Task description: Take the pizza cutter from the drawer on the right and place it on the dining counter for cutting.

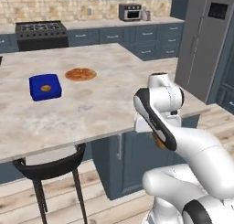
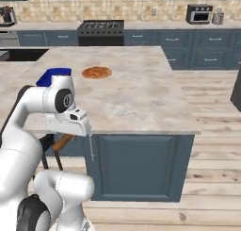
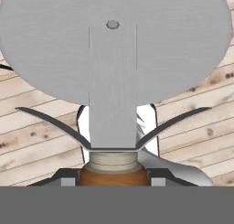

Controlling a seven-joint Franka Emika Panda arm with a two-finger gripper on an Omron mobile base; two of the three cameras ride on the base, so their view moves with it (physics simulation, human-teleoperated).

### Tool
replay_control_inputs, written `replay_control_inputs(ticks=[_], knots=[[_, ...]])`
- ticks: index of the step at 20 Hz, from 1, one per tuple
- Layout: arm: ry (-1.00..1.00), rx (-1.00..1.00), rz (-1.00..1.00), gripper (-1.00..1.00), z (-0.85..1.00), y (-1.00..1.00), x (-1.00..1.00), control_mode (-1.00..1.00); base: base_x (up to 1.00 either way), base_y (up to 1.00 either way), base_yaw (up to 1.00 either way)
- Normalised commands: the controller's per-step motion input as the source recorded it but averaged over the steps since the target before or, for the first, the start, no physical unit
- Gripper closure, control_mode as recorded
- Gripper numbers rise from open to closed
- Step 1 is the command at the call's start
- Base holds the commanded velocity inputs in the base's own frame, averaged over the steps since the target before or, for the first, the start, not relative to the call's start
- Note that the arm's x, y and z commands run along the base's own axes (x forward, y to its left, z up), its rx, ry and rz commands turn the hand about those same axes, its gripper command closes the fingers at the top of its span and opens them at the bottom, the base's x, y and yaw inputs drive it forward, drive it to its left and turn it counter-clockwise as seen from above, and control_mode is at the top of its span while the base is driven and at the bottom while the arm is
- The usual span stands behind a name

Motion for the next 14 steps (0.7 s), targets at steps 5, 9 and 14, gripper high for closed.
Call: replay_control_inputs(ticks=[5, 9, 14], knots=[[0.0, 0.0, 0.0, 1.0, 0.0, 0.0, 0.0, 1.0, 0.87, 0.0, 0.27], [0.0, 0.0, 0.0, 1.0, 0.0, 0.0, 0.0, 1.0, 0.98, 0.0, 0.12], [0.0, 0.0, 0.0, 1.0, 0.0, 0.0, 0.0, 1.0, 0.63, -0.15, 0.1]])
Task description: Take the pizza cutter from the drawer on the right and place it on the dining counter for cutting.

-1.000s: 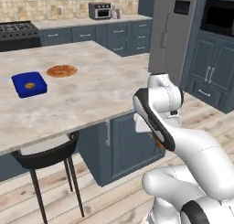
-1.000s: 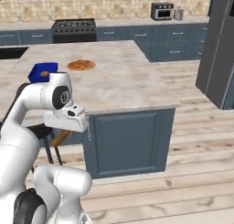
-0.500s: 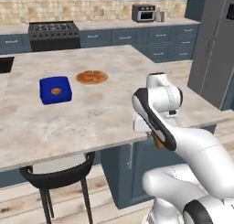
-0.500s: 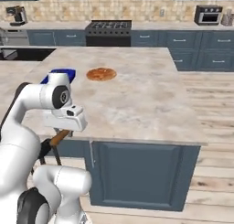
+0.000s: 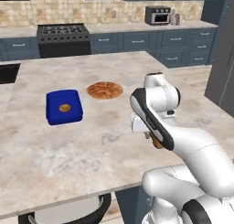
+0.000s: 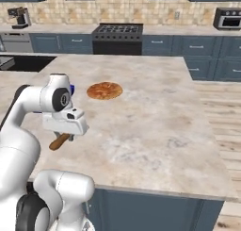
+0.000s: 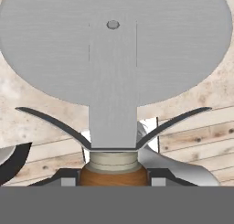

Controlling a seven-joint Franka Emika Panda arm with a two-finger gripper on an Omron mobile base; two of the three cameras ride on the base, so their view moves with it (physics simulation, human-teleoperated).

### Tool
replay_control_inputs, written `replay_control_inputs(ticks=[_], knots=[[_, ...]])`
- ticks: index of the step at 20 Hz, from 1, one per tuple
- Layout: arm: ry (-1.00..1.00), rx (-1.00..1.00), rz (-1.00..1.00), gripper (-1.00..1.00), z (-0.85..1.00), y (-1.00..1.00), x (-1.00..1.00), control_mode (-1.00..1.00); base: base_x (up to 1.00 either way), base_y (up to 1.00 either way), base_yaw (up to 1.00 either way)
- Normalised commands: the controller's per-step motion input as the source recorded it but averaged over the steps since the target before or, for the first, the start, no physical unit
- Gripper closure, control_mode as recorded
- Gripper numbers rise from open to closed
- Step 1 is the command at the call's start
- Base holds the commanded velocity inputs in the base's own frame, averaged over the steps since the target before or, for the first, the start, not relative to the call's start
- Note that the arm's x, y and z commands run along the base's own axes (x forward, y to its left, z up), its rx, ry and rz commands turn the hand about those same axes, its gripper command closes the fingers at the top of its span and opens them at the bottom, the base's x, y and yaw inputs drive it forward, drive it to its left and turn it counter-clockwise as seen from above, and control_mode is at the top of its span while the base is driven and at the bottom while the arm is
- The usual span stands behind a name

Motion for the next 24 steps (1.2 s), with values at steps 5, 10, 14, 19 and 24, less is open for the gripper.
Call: replay_control_inputs(ticks=[5, 10, 14, 19, 24], knots=[[0.0, 0.0, 0.0, 1.0, 0.0, 0.0, 0.0, 1.0, 0.39, -0.14, 0.12], [0.0, 0.0, 0.02, 1.0, 0.0, -0.01, 0.16, -1.0, 0.52, -0.04, 0.07], [0.0, 0.05, 0.09, 1.0, 0.0, -0.11, 0.99, -1.0, 0.0, 0.0, 0.0], [0.0, 0.09, 0.11, 1.0, 0.0, -0.19, 1.0, -1.0, 0.0, 0.0, 0.0], [0.0, 0.06, 0.11, 1.0, -0.02, -0.11, 1.0, -1.0, 0.0, 0.0, 0.0]])
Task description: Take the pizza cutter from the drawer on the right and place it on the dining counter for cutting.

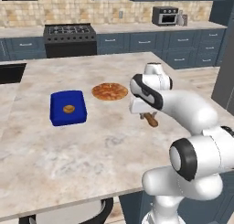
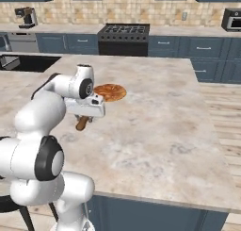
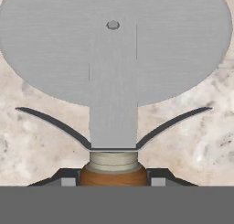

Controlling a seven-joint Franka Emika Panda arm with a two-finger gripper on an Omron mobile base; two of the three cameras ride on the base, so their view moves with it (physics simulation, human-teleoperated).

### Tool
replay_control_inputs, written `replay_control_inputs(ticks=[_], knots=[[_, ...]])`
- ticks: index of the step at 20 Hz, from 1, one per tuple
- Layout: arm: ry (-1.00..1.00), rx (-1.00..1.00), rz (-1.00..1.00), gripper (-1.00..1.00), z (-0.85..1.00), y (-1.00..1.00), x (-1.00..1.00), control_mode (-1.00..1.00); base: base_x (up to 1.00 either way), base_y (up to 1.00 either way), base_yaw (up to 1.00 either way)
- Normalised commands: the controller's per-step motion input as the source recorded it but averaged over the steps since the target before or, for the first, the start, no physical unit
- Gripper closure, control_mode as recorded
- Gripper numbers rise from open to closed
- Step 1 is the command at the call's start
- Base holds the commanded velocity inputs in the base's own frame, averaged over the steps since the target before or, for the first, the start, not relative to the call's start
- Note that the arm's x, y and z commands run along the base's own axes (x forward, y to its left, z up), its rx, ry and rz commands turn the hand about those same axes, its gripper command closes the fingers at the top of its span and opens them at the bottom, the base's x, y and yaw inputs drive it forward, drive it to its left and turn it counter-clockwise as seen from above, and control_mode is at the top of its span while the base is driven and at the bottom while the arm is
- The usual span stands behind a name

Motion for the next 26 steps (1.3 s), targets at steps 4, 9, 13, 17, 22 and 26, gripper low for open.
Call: replay_control_inputs(ticks=[4, 9, 13, 17, 22, 26], knots=[[0.0, 0.02, 0.1, 1.0, -0.02, -0.04, 1.0, -1.0, 0.0, 0.0, 0.0], [-0.01, 0.0, 0.07, 1.0, -0.03, 0.0, 0.92, -1.0, 0.0, 0.0, 0.0], [0.0, 0.0, 0.08, 1.0, -0.16, -0.01, 0.98, -1.0, 0.0, 0.0, 0.0], [0.0, 0.0, 0.1, 1.0, -0.27, 0.0, 0.89, -1.0, 0.0, 0.0, 0.0], [0.0, 0.0, 0.08, 1.0, -0.27, 0.0, 0.83, -1.0, 0.0, 0.0, 0.0], [-0.04, 0.0, 0.05, 1.0, -0.36, 0.0, 0.64, -1.0, 0.0, 0.0, 0.0]])
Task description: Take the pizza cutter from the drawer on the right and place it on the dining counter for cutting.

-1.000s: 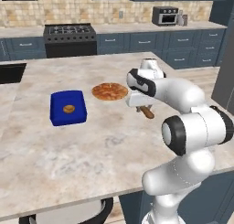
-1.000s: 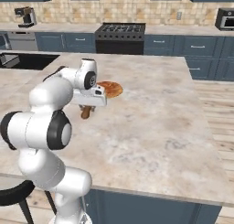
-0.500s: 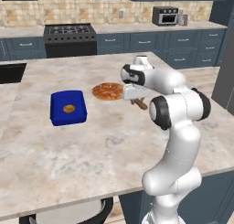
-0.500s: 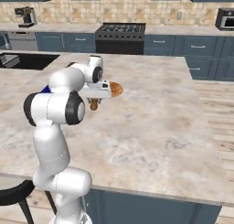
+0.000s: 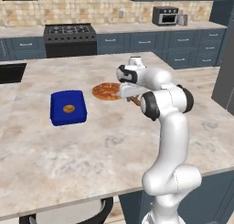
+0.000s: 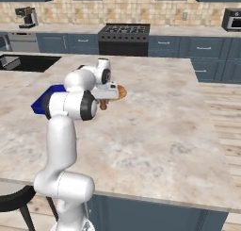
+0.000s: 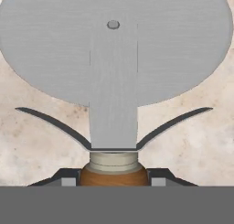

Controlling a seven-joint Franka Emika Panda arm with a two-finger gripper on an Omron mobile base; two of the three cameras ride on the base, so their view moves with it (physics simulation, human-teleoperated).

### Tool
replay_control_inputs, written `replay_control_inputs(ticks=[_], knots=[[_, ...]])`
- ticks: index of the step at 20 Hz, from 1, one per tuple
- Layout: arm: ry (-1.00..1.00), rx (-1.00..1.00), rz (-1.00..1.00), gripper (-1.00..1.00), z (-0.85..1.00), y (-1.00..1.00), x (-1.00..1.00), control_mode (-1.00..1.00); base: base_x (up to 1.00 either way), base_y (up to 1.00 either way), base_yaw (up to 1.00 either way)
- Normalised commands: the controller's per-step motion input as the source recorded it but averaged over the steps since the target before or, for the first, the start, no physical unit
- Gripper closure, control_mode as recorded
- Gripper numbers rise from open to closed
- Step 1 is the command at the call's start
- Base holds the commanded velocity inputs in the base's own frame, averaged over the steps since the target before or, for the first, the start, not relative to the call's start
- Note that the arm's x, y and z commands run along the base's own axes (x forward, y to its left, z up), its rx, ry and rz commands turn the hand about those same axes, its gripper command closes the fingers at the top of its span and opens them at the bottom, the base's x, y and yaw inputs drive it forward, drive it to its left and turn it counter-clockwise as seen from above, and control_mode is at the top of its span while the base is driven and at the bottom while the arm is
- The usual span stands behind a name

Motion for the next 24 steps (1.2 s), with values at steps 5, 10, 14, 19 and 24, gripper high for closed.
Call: replay_control_inputs(ticks=[5, 10, 14, 19, 24], knots=[[-0.02, 0.0, 0.02, 1.0, -0.46, 0.06, 0.58, -1.0, 0.0, 0.0, 0.0], [0.0, 0.0, 0.0, 1.0, -0.46, 0.12, 0.57, -1.0, 0.0, 0.0, 0.0], [-0.01, 0.0, 0.0, 1.0, -0.38, 0.1, 0.49, -1.0, 0.0, 0.0, 0.0], [-0.01, 0.0, 0.0, 1.0, -0.33, 0.09, 0.44, -1.0, 0.0, 0.0, 0.0], [0.0, 0.0, 0.0, -1.0, -0.21, 0.11, 0.27, -1.0, 0.0, 0.0, 0.0]])
